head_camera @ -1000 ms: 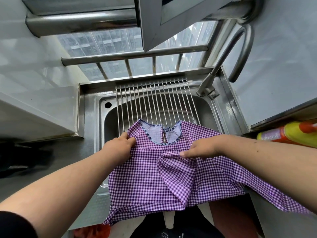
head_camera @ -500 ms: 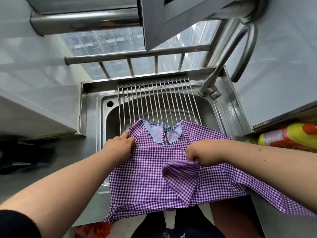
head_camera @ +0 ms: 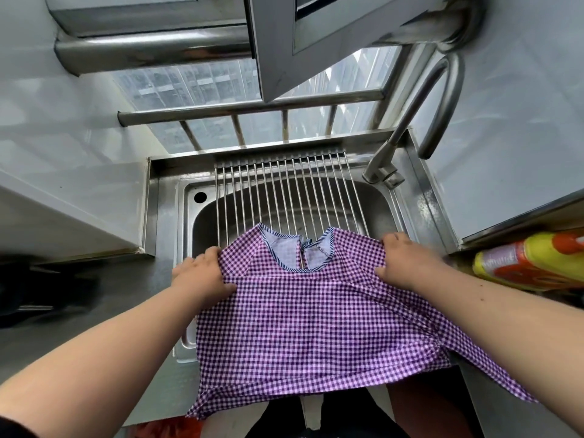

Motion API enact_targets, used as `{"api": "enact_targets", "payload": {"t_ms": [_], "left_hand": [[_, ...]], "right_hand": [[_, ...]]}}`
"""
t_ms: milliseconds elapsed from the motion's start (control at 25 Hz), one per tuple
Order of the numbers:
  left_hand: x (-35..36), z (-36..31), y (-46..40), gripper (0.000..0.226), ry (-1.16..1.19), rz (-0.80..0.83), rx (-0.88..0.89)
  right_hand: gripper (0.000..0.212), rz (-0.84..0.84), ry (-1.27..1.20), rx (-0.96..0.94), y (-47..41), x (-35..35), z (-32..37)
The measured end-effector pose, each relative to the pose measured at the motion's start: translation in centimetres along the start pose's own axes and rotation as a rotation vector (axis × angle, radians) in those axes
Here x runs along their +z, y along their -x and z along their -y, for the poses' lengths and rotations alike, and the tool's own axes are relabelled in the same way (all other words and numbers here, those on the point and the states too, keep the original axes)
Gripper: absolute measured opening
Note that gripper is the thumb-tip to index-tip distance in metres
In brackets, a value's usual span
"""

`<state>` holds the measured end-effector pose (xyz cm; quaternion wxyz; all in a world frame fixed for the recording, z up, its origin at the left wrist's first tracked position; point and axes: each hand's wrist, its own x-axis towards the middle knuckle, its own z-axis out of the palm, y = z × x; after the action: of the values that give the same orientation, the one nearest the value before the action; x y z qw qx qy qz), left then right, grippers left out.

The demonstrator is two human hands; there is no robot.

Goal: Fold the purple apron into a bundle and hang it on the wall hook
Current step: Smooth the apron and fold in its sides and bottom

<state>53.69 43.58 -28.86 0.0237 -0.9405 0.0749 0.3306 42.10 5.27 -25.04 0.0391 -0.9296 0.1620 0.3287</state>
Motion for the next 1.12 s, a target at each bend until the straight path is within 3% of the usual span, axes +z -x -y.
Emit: {"api": "enact_targets", "payload": {"t_ms": [120,240,360,440,520,600,760,880,1000,1120], "left_hand": [[0.2,0.7,-0.3,0.086,0.037,0.055,-0.095],[-0.6,0.8,0.0,0.057,-0.061,0.053,-0.101],[-1.0,1.1,-0.1,0.038,0.053,0.089,-0.084],[-0.9,1.4,-0.1,0.045,0.100,0.112,-0.066],[-0.9,1.4,0.1,0.072,0.084,0.086,-0.087],[-1.0,1.5,0.2,0.079,-0.023,0.086,-0.083],[-1.2,1.6,0.6,0.042,-0.078,0.167,-0.008],[-1.3,1.5,0.7,0.033,-0.117,0.120,0.049],[-1.3,1.5,1.0,0.029,0.051,0.197,0.102],[-1.7,1.7,1.6,0.026,0.098,0.165,0.162]], "right_hand": [[0.074,0.026,-0.125,0.168,-0.7,1.5,-0.3],[0.049,-0.049,-0.154,0.201,-1.1,1.7,-0.6],[0.027,-0.092,-0.131,0.206,-1.1,1.4,-0.9],[0.017,-0.108,-0.115,0.200,-1.1,1.2,-1.1],[0.010,-0.113,-0.137,0.194,-1.0,1.1,-1.3],[0.009,-0.126,-0.161,0.187,-0.9,1.3,-1.6],[0.009,-0.162,-0.191,0.189,-0.5,1.4,-2.0],[0.011,-0.159,-0.207,0.194,-0.4,1.5,-2.0],[0.012,-0.157,-0.213,0.184,-0.2,1.4,-1.8],[0.013,-0.168,-0.220,0.170,0.2,1.1,-1.5]]}}
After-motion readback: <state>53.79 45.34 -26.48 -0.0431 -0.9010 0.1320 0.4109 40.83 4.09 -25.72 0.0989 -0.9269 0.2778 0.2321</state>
